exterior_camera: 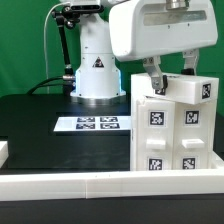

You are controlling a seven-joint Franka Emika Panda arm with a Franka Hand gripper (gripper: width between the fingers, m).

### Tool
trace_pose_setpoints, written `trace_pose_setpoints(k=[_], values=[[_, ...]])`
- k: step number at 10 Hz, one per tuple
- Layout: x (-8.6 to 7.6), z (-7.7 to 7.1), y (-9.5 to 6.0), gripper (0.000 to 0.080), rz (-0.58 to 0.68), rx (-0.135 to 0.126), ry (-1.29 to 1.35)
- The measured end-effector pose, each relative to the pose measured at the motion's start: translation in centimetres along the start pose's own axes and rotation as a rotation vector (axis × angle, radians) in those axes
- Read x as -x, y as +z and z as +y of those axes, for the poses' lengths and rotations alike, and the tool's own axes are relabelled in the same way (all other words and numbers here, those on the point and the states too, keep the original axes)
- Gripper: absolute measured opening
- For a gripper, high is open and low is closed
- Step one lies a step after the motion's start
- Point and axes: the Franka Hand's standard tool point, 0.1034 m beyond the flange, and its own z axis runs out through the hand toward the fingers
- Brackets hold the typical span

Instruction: Assemble cabinet

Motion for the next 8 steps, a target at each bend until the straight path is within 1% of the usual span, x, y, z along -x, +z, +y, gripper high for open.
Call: trace_pose_setpoints(k=[2,3,6,7,8], values=[[-0.01,0.02,-0.01,0.0558,0.001,0.0,0.198],[-0.06,0.07,-0.04,0.0558,0.004,0.002,0.27],[-0.27,0.38,-0.24,0.056,0.018,0.009,0.594],[-0.18,0.45,-0.14,0.056,0.026,0.013,0.819],[-0.15,0.49,-0.11,0.056,0.03,0.014,0.872]])
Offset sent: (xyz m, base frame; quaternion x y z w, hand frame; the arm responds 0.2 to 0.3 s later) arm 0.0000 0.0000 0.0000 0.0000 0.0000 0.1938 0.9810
